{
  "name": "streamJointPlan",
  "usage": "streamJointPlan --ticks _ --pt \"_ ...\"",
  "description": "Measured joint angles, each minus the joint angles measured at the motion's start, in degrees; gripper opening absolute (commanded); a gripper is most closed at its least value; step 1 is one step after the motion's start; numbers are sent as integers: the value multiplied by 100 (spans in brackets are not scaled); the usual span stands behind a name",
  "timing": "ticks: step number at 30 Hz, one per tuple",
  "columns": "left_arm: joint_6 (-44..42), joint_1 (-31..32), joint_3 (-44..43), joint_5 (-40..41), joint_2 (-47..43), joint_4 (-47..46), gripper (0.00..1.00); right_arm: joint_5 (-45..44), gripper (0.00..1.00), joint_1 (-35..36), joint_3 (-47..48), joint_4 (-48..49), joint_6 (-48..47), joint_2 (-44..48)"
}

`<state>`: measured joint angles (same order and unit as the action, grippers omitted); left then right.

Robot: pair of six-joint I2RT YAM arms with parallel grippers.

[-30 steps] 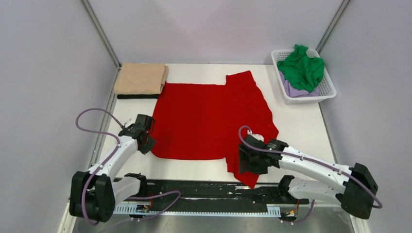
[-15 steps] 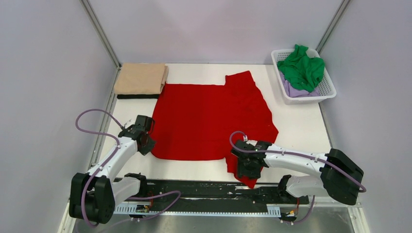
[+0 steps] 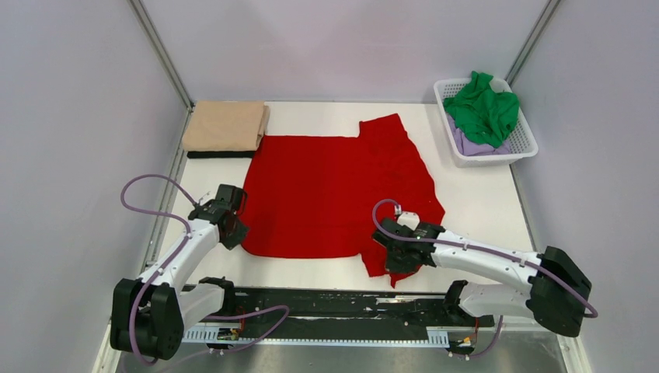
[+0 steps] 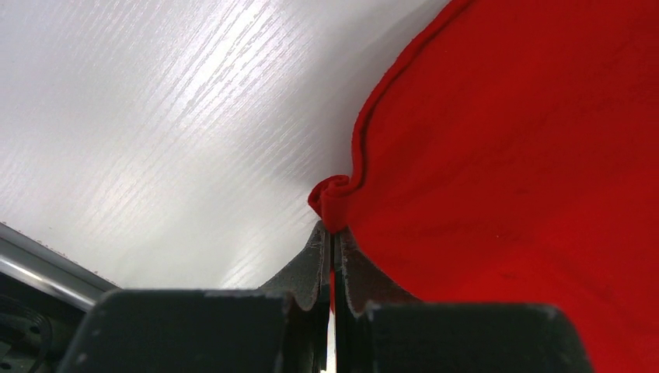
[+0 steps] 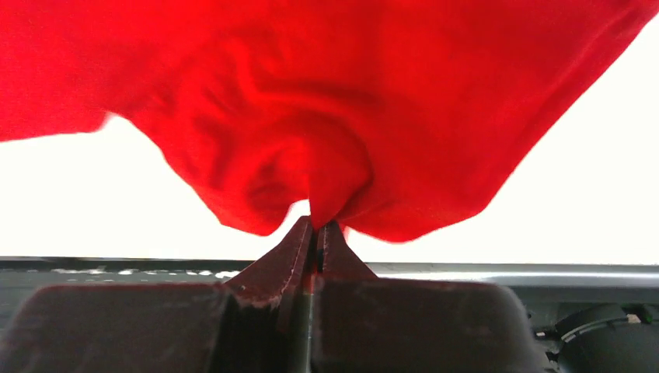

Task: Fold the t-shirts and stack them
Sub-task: Fold the flattened tshirt in 1/3 of the way

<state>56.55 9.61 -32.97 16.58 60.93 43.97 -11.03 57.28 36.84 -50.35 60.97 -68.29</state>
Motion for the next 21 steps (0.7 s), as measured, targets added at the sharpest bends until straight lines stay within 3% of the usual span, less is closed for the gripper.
streamJointPlan --ticks 9,21 --pt "-57 0 -437 -168 -74 46 0 -765 0 -785 715 83 -658 789" --pt "-48 -26 -1373 -210 992 -223 0 -796 0 -2175 1237 1132 -1786 505"
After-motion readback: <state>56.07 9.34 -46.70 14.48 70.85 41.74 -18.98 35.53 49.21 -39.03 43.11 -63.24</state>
